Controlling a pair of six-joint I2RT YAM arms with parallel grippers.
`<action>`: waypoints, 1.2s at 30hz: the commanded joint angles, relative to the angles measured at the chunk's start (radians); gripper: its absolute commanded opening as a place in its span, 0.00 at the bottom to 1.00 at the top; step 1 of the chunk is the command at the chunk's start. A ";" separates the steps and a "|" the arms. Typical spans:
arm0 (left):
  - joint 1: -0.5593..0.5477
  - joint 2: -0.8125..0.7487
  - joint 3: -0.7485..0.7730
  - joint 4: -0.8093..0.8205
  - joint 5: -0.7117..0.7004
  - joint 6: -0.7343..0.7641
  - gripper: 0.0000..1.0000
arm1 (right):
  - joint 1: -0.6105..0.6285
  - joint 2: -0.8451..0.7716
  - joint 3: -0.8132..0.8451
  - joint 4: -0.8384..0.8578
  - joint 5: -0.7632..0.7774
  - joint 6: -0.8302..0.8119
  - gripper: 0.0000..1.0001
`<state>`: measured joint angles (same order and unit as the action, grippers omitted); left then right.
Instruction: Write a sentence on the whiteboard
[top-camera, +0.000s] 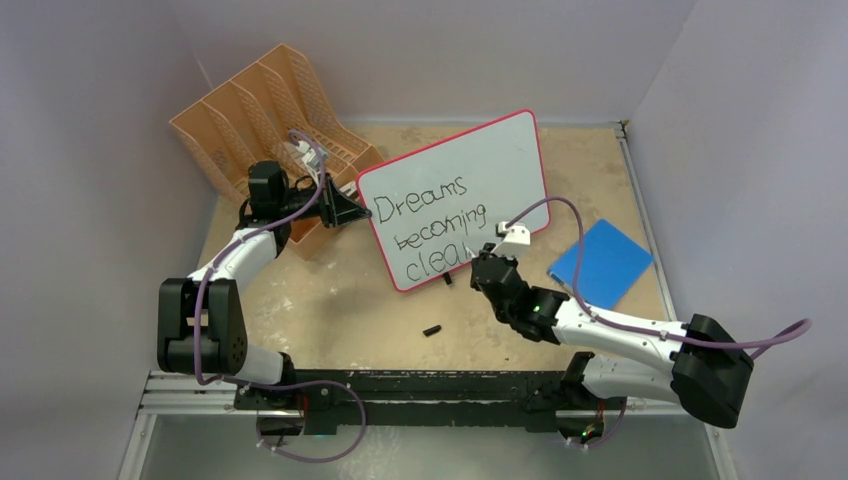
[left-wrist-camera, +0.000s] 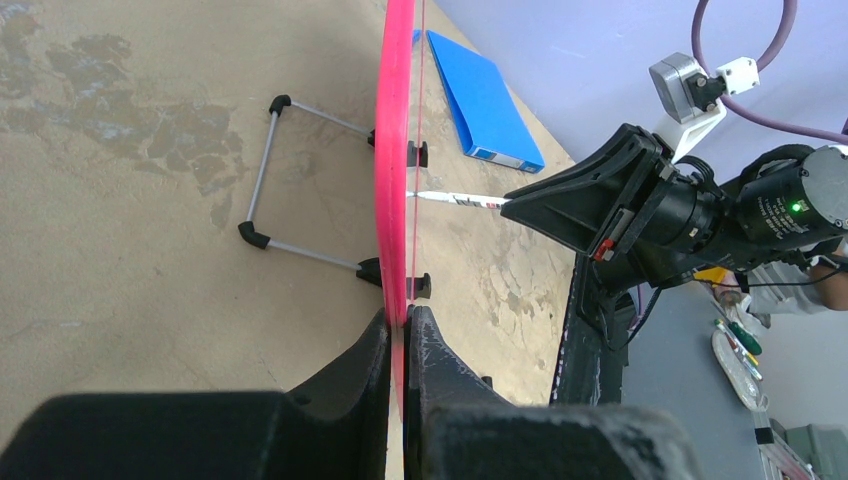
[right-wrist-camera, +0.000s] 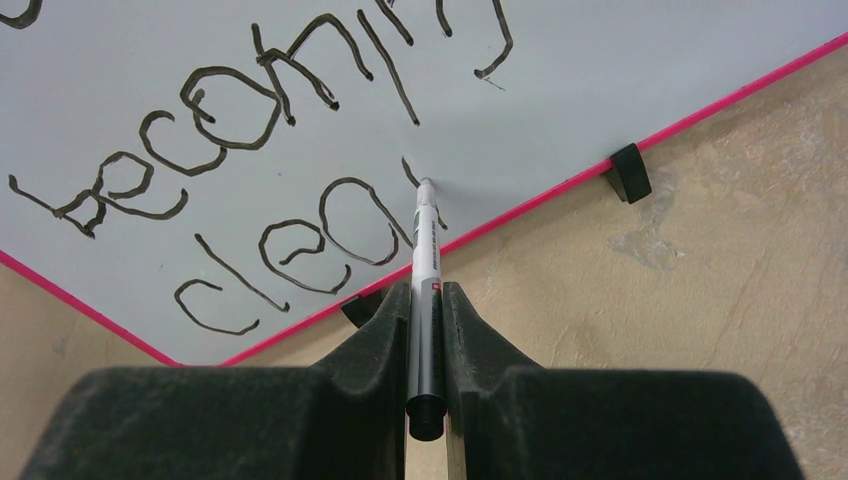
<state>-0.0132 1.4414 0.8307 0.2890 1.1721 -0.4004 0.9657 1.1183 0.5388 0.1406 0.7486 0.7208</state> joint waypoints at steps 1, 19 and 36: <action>0.007 -0.013 0.030 0.015 0.018 0.015 0.00 | -0.015 -0.006 0.024 0.052 0.037 -0.021 0.00; 0.007 -0.015 0.030 0.013 0.015 0.017 0.00 | -0.059 -0.025 0.032 0.069 0.045 -0.063 0.00; 0.007 -0.042 0.039 -0.022 -0.047 0.028 0.12 | -0.061 -0.255 0.059 -0.109 -0.030 -0.061 0.00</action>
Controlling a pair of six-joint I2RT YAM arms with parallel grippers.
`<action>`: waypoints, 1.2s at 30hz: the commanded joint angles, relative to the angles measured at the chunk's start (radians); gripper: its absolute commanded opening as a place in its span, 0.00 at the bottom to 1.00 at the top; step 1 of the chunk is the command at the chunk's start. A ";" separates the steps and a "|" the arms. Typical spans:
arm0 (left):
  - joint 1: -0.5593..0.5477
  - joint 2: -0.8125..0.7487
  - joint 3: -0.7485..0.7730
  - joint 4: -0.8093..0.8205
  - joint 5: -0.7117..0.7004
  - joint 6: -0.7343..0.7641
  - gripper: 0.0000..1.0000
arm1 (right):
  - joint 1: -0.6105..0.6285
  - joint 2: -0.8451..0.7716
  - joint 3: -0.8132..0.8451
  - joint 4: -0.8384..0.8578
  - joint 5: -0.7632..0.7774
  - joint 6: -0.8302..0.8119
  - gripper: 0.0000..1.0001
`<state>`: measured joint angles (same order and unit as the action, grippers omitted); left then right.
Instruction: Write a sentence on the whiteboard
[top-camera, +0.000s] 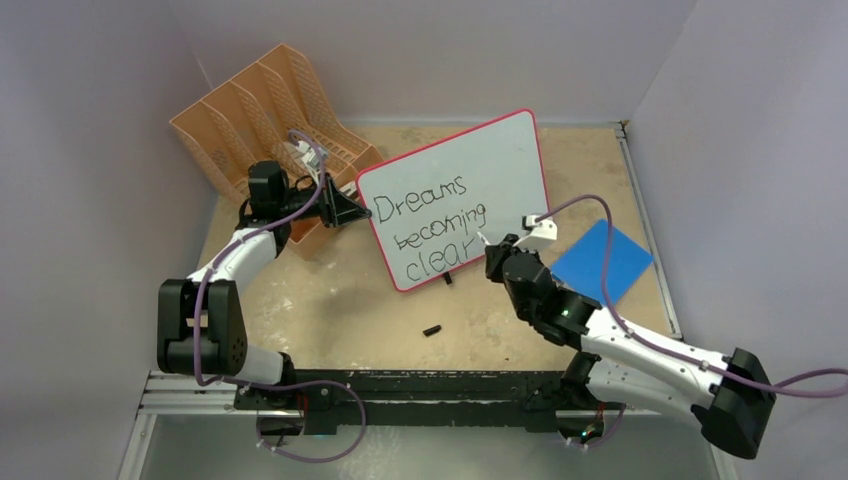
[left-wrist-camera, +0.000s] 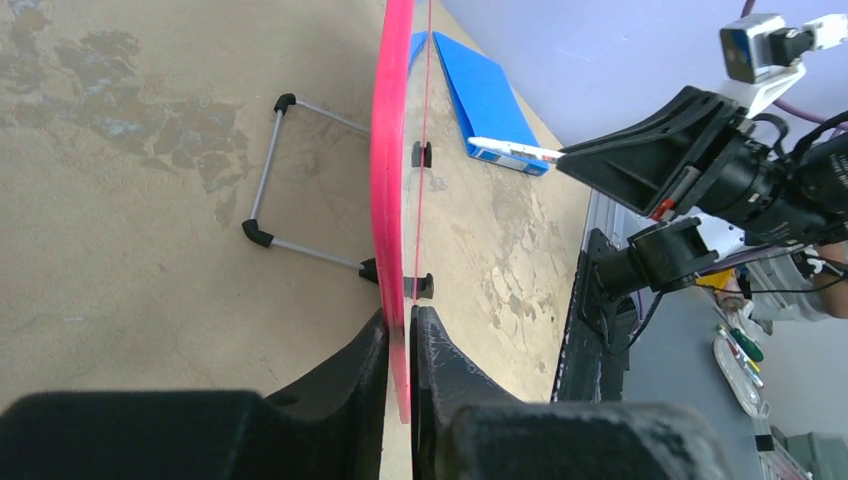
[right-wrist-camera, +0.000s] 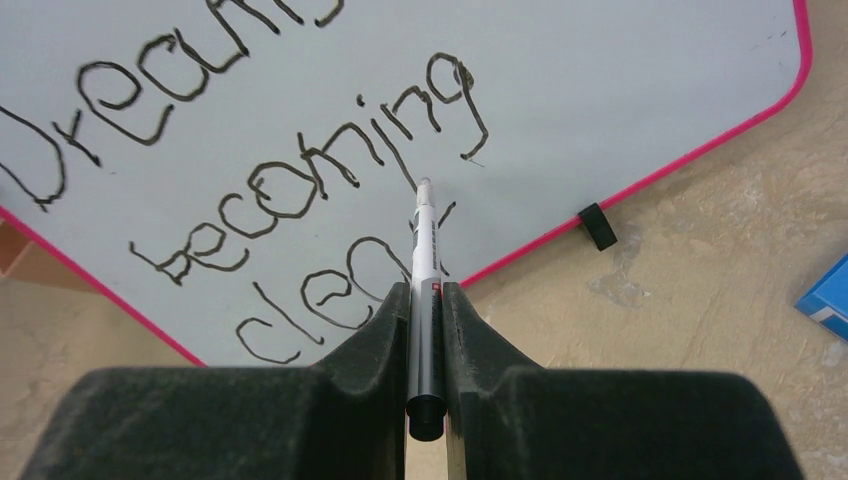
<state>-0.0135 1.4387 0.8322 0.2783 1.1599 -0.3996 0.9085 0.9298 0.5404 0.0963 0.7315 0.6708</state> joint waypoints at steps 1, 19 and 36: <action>0.007 -0.048 0.042 -0.030 -0.046 0.037 0.14 | -0.004 -0.082 0.062 -0.080 -0.014 -0.013 0.00; 0.000 -0.356 0.071 -0.390 -0.376 0.130 0.71 | -0.003 -0.255 0.068 -0.134 -0.060 -0.046 0.00; -0.391 -0.489 0.023 -0.761 -0.680 0.083 0.71 | -0.003 -0.358 0.052 -0.169 -0.097 -0.065 0.00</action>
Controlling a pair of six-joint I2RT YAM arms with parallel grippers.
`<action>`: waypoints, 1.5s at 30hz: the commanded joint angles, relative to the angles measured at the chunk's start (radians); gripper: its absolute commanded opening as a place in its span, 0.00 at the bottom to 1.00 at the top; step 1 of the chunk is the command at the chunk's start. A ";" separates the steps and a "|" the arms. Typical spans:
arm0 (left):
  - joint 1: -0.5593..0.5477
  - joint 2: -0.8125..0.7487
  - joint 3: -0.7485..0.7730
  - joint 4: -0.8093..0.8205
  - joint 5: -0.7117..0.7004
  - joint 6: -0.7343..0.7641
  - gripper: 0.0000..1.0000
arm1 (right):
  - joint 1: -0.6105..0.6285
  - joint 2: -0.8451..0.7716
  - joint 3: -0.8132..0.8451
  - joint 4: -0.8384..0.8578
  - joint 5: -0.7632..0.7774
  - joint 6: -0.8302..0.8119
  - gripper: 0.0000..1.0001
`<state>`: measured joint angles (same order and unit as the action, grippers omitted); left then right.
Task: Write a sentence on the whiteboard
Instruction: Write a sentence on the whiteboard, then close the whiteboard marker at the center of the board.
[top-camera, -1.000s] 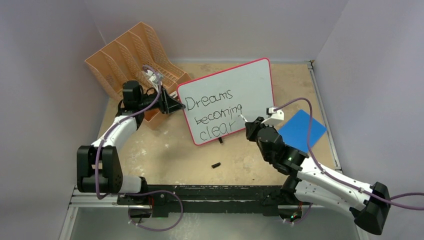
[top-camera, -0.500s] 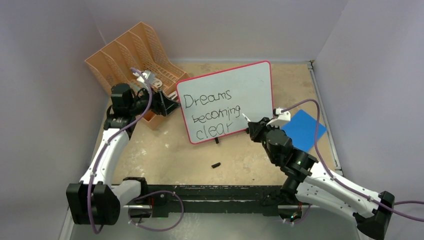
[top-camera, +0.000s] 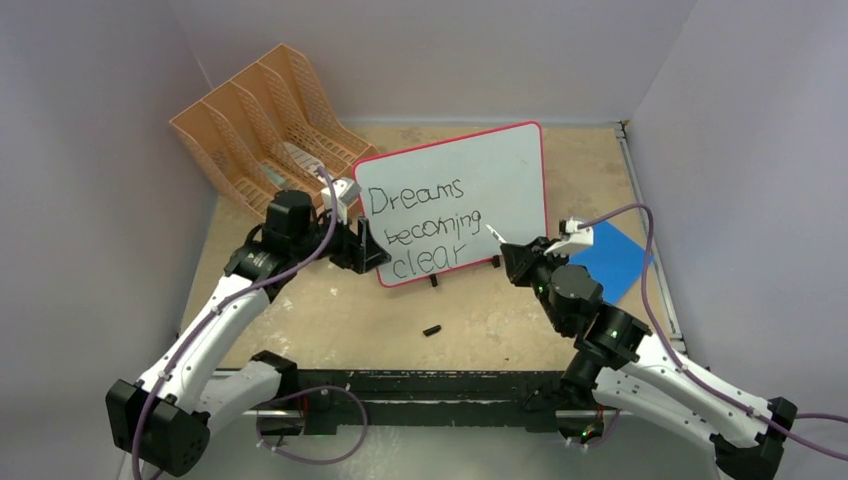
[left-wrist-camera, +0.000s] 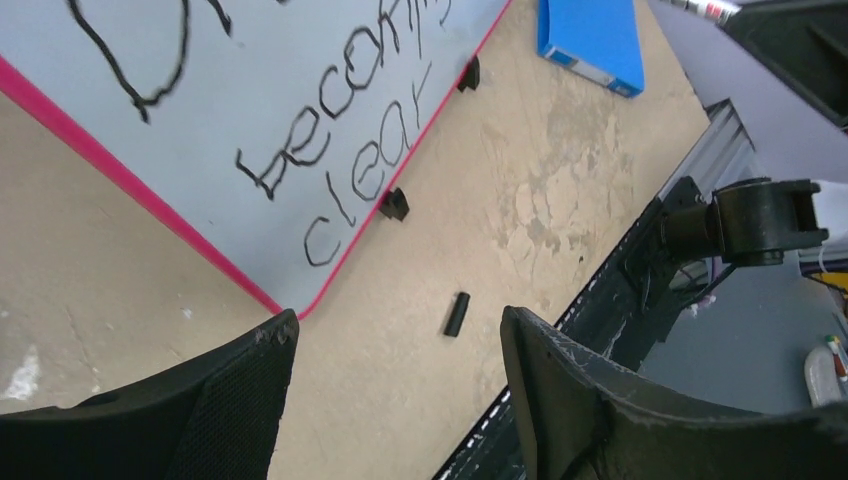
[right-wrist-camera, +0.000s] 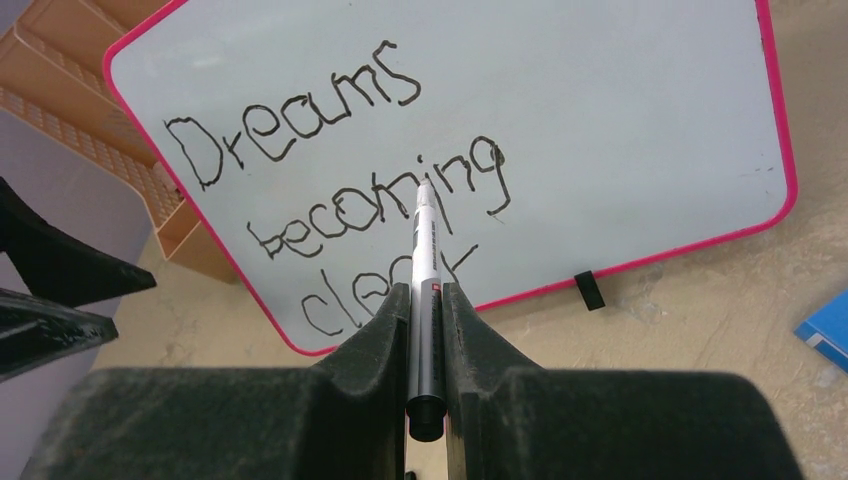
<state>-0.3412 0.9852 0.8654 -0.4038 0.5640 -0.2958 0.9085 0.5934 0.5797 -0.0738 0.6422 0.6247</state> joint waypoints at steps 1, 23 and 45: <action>-0.085 -0.038 -0.016 -0.088 -0.092 -0.030 0.71 | -0.004 -0.025 0.011 0.002 -0.008 -0.021 0.00; -0.697 0.443 0.068 -0.055 -0.503 -0.002 0.56 | -0.003 -0.037 0.011 0.001 -0.003 -0.029 0.00; -0.737 0.672 0.117 0.065 -0.501 0.090 0.42 | -0.003 -0.068 0.016 -0.017 0.021 -0.015 0.00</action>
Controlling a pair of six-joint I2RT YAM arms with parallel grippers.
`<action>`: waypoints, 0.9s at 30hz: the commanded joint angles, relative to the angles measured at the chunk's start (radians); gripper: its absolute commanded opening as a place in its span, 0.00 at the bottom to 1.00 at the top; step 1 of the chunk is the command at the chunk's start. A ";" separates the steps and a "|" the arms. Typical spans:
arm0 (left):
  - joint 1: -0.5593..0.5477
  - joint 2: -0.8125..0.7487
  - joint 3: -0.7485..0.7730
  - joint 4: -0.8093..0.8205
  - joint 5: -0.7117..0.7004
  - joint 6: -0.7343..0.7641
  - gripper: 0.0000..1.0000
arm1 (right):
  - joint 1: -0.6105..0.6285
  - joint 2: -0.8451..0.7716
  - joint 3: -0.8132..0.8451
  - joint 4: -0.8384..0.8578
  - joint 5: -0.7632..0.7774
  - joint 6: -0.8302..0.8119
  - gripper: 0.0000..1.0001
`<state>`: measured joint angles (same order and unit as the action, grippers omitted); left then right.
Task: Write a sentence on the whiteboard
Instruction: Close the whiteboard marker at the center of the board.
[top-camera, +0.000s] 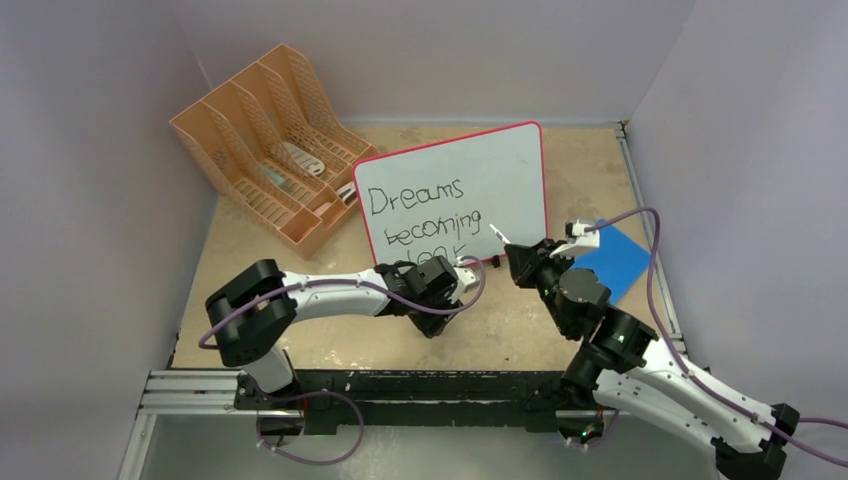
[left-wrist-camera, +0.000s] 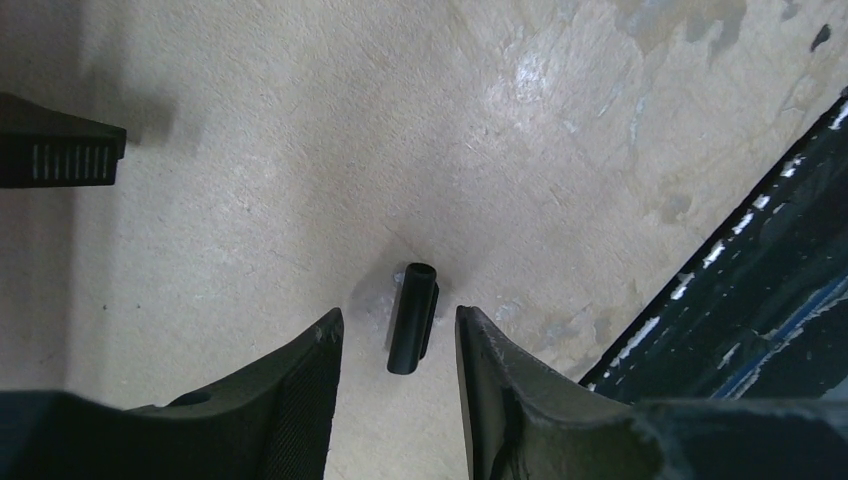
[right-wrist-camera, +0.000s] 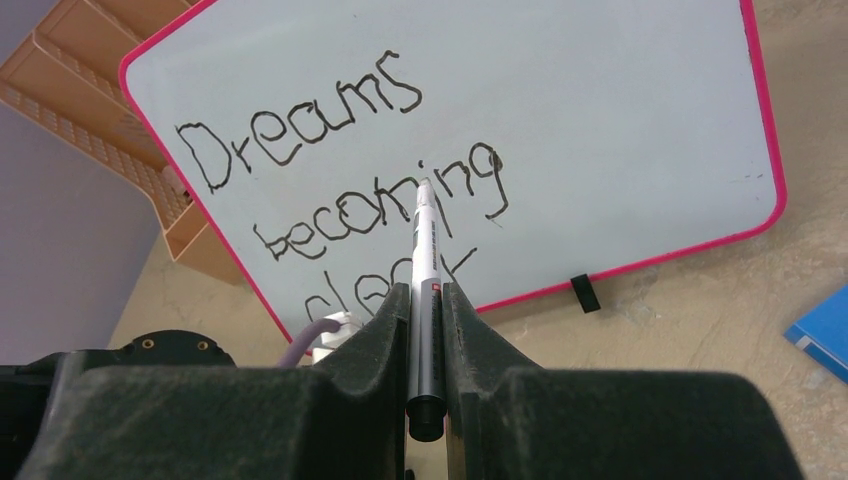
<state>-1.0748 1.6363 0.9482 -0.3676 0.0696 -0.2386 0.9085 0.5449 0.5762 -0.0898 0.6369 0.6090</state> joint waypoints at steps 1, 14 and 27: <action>-0.004 0.026 0.031 0.028 -0.008 0.034 0.42 | -0.003 -0.020 0.019 -0.002 0.027 0.000 0.00; -0.004 0.046 0.009 -0.009 0.025 0.048 0.28 | -0.003 -0.022 0.027 -0.007 0.035 0.000 0.00; -0.077 0.044 -0.002 -0.079 -0.062 0.070 0.29 | -0.003 -0.024 0.026 -0.004 0.036 -0.001 0.00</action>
<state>-1.1336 1.6772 0.9565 -0.3981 0.0326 -0.1860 0.9085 0.5343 0.5762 -0.1184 0.6445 0.6090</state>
